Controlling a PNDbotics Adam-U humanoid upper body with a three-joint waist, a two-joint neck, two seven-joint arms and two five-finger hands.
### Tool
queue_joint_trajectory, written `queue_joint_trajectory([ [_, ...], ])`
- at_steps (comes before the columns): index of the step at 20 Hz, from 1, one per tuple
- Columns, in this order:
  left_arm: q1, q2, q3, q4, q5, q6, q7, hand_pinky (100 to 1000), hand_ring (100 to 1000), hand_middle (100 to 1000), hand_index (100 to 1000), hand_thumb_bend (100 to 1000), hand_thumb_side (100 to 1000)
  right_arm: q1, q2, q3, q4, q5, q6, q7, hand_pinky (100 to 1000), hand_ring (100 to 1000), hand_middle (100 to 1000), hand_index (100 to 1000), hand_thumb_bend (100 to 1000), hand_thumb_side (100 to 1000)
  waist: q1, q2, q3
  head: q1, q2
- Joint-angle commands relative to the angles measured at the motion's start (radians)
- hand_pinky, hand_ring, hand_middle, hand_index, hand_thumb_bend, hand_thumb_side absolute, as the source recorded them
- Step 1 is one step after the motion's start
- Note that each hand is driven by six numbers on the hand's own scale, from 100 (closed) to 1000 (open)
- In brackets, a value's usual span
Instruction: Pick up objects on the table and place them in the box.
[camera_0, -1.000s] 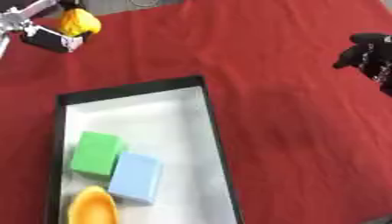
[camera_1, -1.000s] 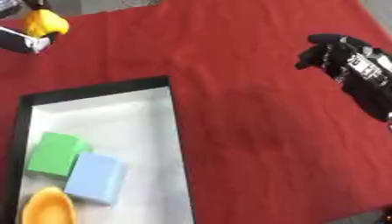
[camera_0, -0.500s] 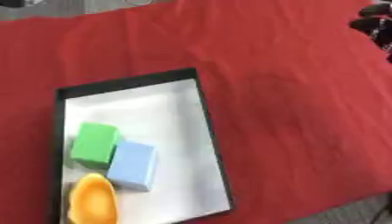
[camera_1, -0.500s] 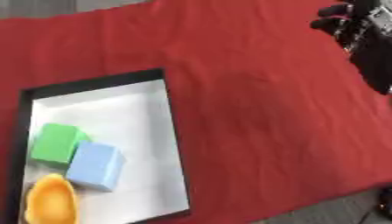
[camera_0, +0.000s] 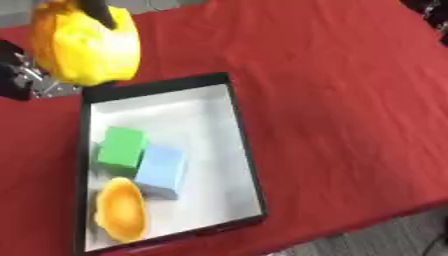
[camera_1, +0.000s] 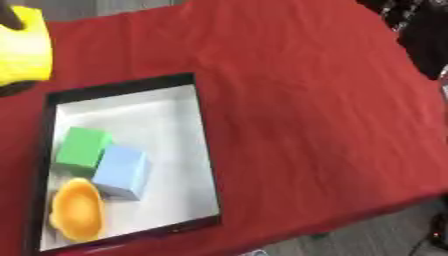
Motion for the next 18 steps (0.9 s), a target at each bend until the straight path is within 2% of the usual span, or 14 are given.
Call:
queue_joint_trajectory([
  [1, 0.005, -0.017, -0.026, -0.013, -0.017, -0.047, -0.018, 670, 544, 397, 568, 412, 100, 0.002, -0.048, -0.016, -0.002, -0.006, 0.004, -0.005, 1000, 757, 695, 856, 100, 600, 0.000, -0.048, 0.010, -0.005, 0.007],
  [7, 0.060, -0.058, -0.088, -0.013, -0.059, -0.057, -0.107, 671, 540, 398, 568, 283, 100, 0.018, -0.053, -0.017, 0.000, 0.005, 0.005, -0.003, 1000, 757, 695, 855, 100, 608, 0.008, -0.058, 0.024, -0.005, 0.007],
  [12, 0.077, -0.091, -0.110, -0.013, -0.065, -0.007, -0.184, 674, 537, 398, 571, 212, 100, 0.023, -0.048, -0.014, 0.002, 0.020, 0.003, 0.004, 1000, 756, 694, 854, 100, 608, 0.007, -0.053, 0.024, -0.004, 0.007],
  [18, 0.096, -0.132, -0.131, -0.013, -0.098, 0.056, -0.260, 679, 536, 410, 584, 178, 100, 0.023, -0.042, -0.011, 0.002, 0.031, 0.000, 0.011, 1000, 756, 693, 853, 100, 608, 0.007, -0.049, 0.020, -0.001, 0.007],
])
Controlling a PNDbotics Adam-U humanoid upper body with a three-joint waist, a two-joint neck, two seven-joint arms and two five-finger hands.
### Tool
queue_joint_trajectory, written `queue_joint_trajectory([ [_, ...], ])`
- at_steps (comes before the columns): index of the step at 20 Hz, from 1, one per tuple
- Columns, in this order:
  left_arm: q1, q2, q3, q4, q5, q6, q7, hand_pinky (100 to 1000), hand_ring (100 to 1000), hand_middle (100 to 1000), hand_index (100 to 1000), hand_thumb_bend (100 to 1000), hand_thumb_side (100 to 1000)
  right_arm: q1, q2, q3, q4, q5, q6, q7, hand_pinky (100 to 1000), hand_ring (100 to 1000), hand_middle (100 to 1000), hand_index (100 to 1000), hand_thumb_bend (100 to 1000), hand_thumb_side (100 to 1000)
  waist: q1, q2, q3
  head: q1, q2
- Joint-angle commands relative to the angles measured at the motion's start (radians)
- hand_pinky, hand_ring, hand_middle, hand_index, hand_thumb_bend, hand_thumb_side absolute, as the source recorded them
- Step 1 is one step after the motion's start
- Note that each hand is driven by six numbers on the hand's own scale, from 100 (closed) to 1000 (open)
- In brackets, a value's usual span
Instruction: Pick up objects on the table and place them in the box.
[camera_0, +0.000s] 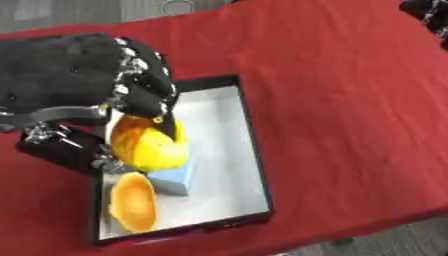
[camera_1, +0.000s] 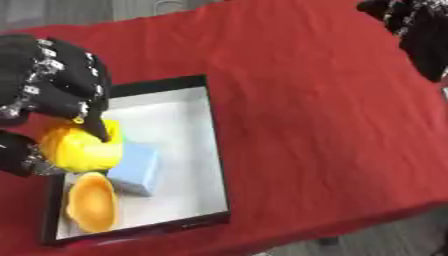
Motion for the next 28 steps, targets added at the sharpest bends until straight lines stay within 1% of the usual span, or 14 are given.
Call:
queue_joint_trajectory([
  [1, -0.002, -0.013, 0.000, -0.011, -0.024, 0.030, -0.034, 680, 536, 411, 585, 174, 100, -0.007, -0.029, -0.005, -0.008, 0.008, -0.003, 0.006, 1000, 756, 693, 853, 100, 608, 0.006, -0.025, -0.002, 0.002, 0.000],
  [5, 0.009, -0.047, -0.006, 0.032, -0.074, 0.041, -0.033, 685, 546, 423, 597, 194, 100, -0.006, -0.026, -0.004, -0.009, 0.012, -0.004, 0.009, 1000, 756, 693, 853, 100, 608, 0.005, -0.023, -0.006, 0.005, 0.000],
  [11, 0.014, -0.083, -0.047, 0.144, -0.164, -0.015, -0.025, 720, 591, 483, 659, 227, 100, -0.006, -0.020, -0.002, -0.007, 0.020, -0.003, 0.013, 1000, 756, 693, 852, 100, 610, 0.003, -0.020, -0.012, 0.012, 0.000],
  [15, 0.017, -0.101, -0.056, 0.224, -0.215, -0.044, -0.029, 770, 662, 556, 728, 258, 110, -0.007, -0.017, -0.001, -0.009, 0.021, -0.002, 0.016, 1000, 756, 693, 852, 100, 609, 0.003, -0.020, -0.014, 0.015, 0.000],
  [17, 0.018, -0.106, -0.062, 0.255, -0.243, -0.060, -0.035, 813, 732, 630, 795, 272, 118, -0.008, -0.016, 0.001, -0.011, 0.021, -0.002, 0.018, 1000, 756, 693, 852, 100, 609, 0.003, -0.019, -0.016, 0.016, 0.000],
  [18, 0.018, -0.110, -0.064, 0.268, -0.257, -0.069, -0.040, 825, 751, 660, 812, 273, 122, -0.008, -0.016, 0.001, -0.011, 0.021, -0.002, 0.018, 1000, 756, 693, 852, 100, 609, 0.003, -0.019, -0.016, 0.016, 0.000],
  [19, 0.019, -0.112, -0.065, 0.280, -0.269, -0.077, -0.047, 861, 813, 758, 865, 282, 221, -0.008, -0.016, 0.002, -0.011, 0.021, -0.002, 0.019, 1000, 756, 693, 852, 100, 610, 0.003, -0.019, -0.016, 0.017, 0.000],
  [20, 0.020, -0.114, -0.066, 0.292, -0.281, -0.087, -0.055, 890, 860, 816, 900, 296, 329, -0.008, -0.015, 0.003, -0.011, 0.022, -0.001, 0.019, 1000, 756, 693, 852, 100, 611, 0.003, -0.019, -0.017, 0.017, 0.000],
  [21, 0.021, -0.115, -0.065, 0.302, -0.289, -0.095, -0.062, 896, 870, 828, 908, 303, 367, -0.008, -0.015, 0.003, -0.011, 0.023, -0.001, 0.020, 1000, 756, 693, 852, 100, 611, 0.003, -0.019, -0.017, 0.017, 0.000],
  [22, 0.022, -0.116, -0.064, 0.308, -0.296, -0.102, -0.065, 921, 895, 858, 934, 368, 535, -0.008, -0.015, 0.003, -0.011, 0.024, 0.000, 0.020, 1000, 756, 693, 852, 100, 611, 0.003, -0.019, -0.017, 0.018, 0.000],
  [23, 0.023, -0.116, -0.061, 0.311, -0.301, -0.107, -0.065, 930, 903, 866, 942, 397, 589, -0.008, -0.014, 0.003, -0.011, 0.025, 0.000, 0.020, 1000, 756, 693, 852, 100, 611, 0.003, -0.019, -0.017, 0.018, 0.000],
  [25, 0.022, -0.114, -0.052, 0.306, -0.311, -0.113, -0.058, 949, 917, 874, 952, 510, 710, -0.007, -0.014, 0.003, -0.011, 0.026, 0.000, 0.021, 1000, 756, 693, 852, 100, 612, 0.003, -0.019, -0.017, 0.019, 0.000],
  [27, 0.021, -0.110, -0.044, 0.295, -0.318, -0.115, -0.046, 958, 922, 873, 953, 571, 771, -0.006, -0.014, 0.004, -0.010, 0.027, 0.000, 0.022, 1000, 756, 693, 852, 100, 612, 0.003, -0.020, -0.015, 0.019, 0.000],
  [28, 0.020, -0.107, -0.041, 0.290, -0.320, -0.114, -0.040, 958, 922, 873, 953, 571, 771, -0.007, -0.014, 0.005, -0.010, 0.028, 0.000, 0.023, 1000, 756, 693, 852, 100, 603, 0.003, -0.021, -0.015, 0.019, 0.000],
])
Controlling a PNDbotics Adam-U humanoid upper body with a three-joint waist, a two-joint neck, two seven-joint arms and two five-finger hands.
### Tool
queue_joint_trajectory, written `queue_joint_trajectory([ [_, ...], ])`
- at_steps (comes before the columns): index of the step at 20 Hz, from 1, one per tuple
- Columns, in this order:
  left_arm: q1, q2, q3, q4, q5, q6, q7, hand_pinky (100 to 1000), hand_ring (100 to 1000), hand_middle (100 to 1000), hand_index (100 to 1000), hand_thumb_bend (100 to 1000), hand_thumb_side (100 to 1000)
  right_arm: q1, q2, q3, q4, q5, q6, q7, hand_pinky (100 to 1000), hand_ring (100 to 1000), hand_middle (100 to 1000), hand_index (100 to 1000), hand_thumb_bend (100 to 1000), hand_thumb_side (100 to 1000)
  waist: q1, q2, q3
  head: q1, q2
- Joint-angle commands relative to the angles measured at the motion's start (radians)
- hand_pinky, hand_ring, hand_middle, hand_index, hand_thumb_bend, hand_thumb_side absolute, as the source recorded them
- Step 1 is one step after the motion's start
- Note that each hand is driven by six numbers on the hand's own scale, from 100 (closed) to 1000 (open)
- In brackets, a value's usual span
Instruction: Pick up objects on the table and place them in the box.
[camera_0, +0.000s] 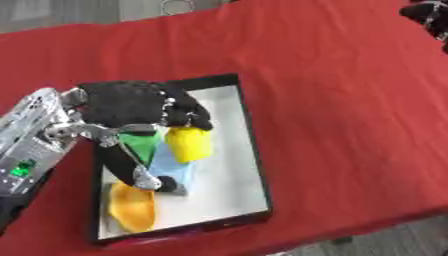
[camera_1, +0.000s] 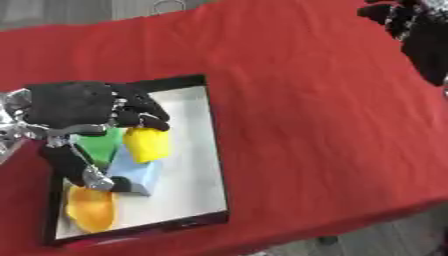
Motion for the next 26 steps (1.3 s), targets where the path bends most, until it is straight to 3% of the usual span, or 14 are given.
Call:
queue_joint_trajectory([
  [1, -0.013, 0.022, 0.024, -0.027, -0.010, -0.053, -0.033, 963, 924, 871, 952, 601, 814, -0.007, -0.025, -0.007, -0.009, 0.007, -0.002, 0.006, 1000, 756, 693, 852, 100, 612, 0.003, -0.021, 0.000, 0.001, 0.000],
  [3, -0.010, 0.027, 0.030, -0.033, -0.011, -0.048, -0.024, 963, 920, 869, 953, 591, 840, -0.006, -0.026, -0.006, -0.009, 0.008, -0.003, 0.007, 1000, 756, 693, 851, 100, 613, 0.003, -0.022, 0.000, 0.001, 0.000],
  [5, -0.003, 0.031, 0.044, -0.045, 0.001, -0.034, -0.009, 959, 909, 860, 951, 485, 822, -0.005, -0.025, -0.006, -0.008, 0.009, -0.003, 0.007, 1000, 756, 693, 851, 100, 613, 0.003, -0.022, 0.001, 0.000, 0.000],
  [6, 0.001, 0.035, 0.052, -0.057, 0.013, -0.023, -0.001, 959, 909, 860, 951, 485, 822, -0.005, -0.025, -0.006, -0.008, 0.010, -0.003, 0.007, 1000, 756, 693, 851, 100, 613, 0.003, -0.022, 0.001, 0.000, 0.000],
  [8, 0.012, 0.062, 0.095, -0.120, 0.077, 0.018, 0.049, 936, 853, 824, 944, 139, 587, -0.005, -0.025, -0.007, -0.008, 0.008, -0.003, 0.006, 1000, 757, 693, 851, 100, 610, 0.005, -0.024, 0.002, -0.003, 0.000],
  [9, 0.024, 0.088, 0.128, -0.168, 0.135, 0.053, 0.086, 929, 832, 815, 933, 100, 567, -0.005, -0.026, -0.009, -0.010, 0.006, -0.002, 0.006, 1000, 757, 693, 851, 100, 609, 0.007, -0.024, 0.004, -0.010, 0.000],
  [13, 0.068, 0.204, 0.285, -0.309, 0.395, 0.203, 0.235, 885, 777, 778, 914, 100, 524, 0.000, -0.028, -0.010, -0.012, 0.009, 0.000, 0.006, 1000, 757, 693, 850, 100, 612, 0.011, -0.026, 0.011, -0.040, 0.000],
  [14, 0.078, 0.235, 0.326, -0.318, 0.468, 0.231, 0.282, 881, 773, 773, 913, 100, 544, 0.001, -0.029, -0.009, -0.012, 0.011, -0.001, 0.007, 1000, 757, 693, 850, 100, 612, 0.011, -0.026, 0.012, -0.049, 0.000],
  [15, 0.091, 0.264, 0.366, -0.322, 0.541, 0.256, 0.326, 883, 768, 768, 910, 100, 623, 0.001, -0.030, -0.008, -0.012, 0.012, -0.001, 0.008, 1000, 757, 694, 850, 100, 610, 0.011, -0.027, 0.015, -0.056, -0.002],
  [16, 0.104, 0.290, 0.401, -0.324, 0.615, 0.277, 0.363, 883, 768, 768, 910, 100, 623, 0.002, -0.031, -0.007, -0.013, 0.013, -0.002, 0.009, 1000, 757, 694, 850, 100, 610, 0.010, -0.028, 0.016, -0.059, -0.004],
  [20, 0.172, 0.368, 0.521, -0.326, 0.854, 0.334, 0.470, 889, 761, 767, 913, 100, 633, 0.007, -0.034, -0.006, -0.018, 0.012, -0.013, 0.010, 1000, 758, 698, 849, 100, 597, 0.004, -0.029, 0.022, -0.059, -0.006],
  [24, 0.290, 0.414, 0.639, -0.305, 1.014, 0.379, 0.585, 890, 751, 763, 913, 100, 652, 0.016, -0.037, -0.014, -0.027, 0.007, -0.030, 0.004, 1000, 760, 700, 848, 100, 589, -0.004, -0.026, 0.030, -0.059, -0.012],
  [25, 0.323, 0.417, 0.666, -0.294, 1.050, 0.383, 0.609, 890, 749, 763, 913, 100, 736, 0.018, -0.037, -0.016, -0.029, 0.006, -0.035, 0.001, 1000, 761, 701, 849, 100, 594, -0.007, -0.025, 0.032, -0.062, -0.013],
  [26, 0.355, 0.417, 0.691, -0.282, 1.084, 0.384, 0.631, 890, 749, 762, 912, 100, 659, 0.019, -0.036, -0.018, -0.031, 0.006, -0.041, -0.001, 1000, 761, 702, 849, 100, 585, -0.010, -0.024, 0.034, -0.064, -0.014],
])
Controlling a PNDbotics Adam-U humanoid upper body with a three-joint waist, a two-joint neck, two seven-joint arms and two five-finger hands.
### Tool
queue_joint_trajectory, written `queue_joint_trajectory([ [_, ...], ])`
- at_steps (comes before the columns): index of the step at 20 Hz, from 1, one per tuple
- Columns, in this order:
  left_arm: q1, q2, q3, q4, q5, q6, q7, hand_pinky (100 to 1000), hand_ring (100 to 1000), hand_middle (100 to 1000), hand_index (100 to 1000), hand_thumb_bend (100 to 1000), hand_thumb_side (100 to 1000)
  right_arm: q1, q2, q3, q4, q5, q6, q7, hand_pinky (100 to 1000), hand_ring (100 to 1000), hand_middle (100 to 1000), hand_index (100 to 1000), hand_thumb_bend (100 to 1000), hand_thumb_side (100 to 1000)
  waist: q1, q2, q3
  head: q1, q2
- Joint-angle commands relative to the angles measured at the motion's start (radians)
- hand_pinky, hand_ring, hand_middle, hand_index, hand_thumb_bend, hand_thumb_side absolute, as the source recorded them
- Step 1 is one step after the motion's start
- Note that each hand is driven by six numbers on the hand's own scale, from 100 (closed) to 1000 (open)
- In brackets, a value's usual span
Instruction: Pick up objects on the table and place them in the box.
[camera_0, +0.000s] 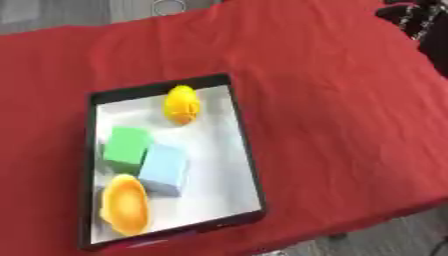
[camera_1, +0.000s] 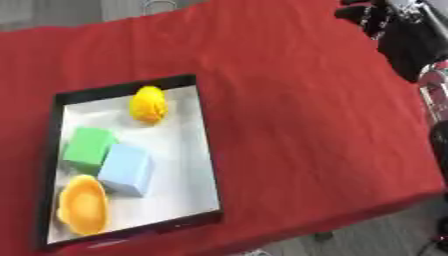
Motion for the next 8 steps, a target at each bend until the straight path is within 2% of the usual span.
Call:
queue_joint_trajectory([
  [1, 0.057, 0.041, 0.094, 0.027, 0.110, 0.009, 0.071, 891, 747, 763, 913, 100, 671, -0.003, -0.036, -0.020, -0.030, -0.002, -0.022, -0.006, 1000, 763, 703, 849, 100, 582, -0.016, -0.022, 0.003, -0.008, -0.015],
  [4, 0.138, 0.000, 0.148, 0.073, 0.200, -0.001, 0.092, 886, 739, 765, 917, 100, 690, -0.001, -0.031, -0.027, -0.037, -0.006, -0.046, -0.013, 999, 768, 707, 850, 100, 576, -0.029, -0.016, 0.008, -0.013, -0.018],
  [8, 0.193, -0.074, 0.176, 0.099, 0.250, -0.018, 0.061, 881, 735, 767, 916, 100, 722, -0.002, -0.018, -0.031, -0.037, -0.006, -0.072, -0.015, 1000, 783, 722, 855, 100, 571, -0.049, -0.008, 0.013, -0.010, -0.014],
])
